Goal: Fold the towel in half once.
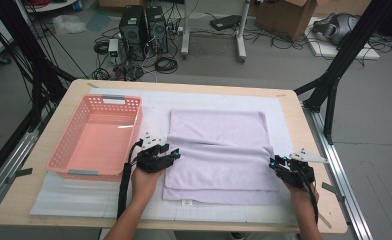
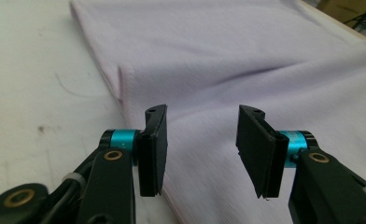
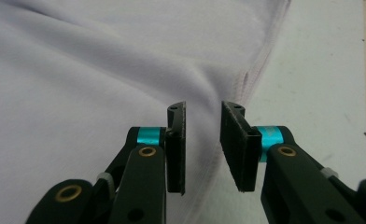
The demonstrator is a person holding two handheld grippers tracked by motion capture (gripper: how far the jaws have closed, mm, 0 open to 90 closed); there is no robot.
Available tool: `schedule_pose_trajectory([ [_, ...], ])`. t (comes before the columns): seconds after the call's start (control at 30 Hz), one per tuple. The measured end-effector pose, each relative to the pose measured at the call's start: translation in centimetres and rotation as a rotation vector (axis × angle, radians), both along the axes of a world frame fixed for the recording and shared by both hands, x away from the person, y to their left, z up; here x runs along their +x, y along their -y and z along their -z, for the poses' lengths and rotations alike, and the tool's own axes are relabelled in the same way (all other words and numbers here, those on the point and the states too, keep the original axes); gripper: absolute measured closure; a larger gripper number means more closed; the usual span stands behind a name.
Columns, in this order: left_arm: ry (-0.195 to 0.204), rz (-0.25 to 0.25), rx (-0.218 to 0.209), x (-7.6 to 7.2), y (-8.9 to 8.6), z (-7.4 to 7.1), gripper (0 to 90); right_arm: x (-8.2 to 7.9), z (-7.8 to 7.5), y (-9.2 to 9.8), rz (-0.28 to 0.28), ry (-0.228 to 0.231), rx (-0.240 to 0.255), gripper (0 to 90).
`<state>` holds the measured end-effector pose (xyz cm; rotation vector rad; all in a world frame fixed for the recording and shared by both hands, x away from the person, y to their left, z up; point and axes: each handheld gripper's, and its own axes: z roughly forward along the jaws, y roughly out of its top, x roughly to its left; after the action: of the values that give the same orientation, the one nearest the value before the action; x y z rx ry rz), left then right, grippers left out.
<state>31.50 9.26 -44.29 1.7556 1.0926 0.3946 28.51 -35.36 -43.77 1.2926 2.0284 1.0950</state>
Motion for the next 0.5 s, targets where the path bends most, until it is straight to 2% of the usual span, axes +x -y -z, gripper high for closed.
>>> schedule_pose_trajectory([
  [0.17,-0.017,0.026,-0.028,-2.0,-0.8,0.4,53.8,-2.0,-0.1,0.0,-0.037,-0.023,-0.029,68.7],
  [0.23,-0.019,0.049,-0.019,-3.0,-1.1,0.5,55.1,-2.9,0.0,0.1,-0.042,-0.028,-0.044,68.3],
  [0.4,-0.028,0.085,-0.031,-5.5,-1.8,0.8,55.5,-5.0,0.1,0.8,-0.058,-0.057,0.003,67.1],
  [0.5,-0.009,0.098,-0.038,-6.9,-2.3,0.8,61.0,-6.2,0.3,0.9,-0.066,-0.066,0.023,67.2],
])
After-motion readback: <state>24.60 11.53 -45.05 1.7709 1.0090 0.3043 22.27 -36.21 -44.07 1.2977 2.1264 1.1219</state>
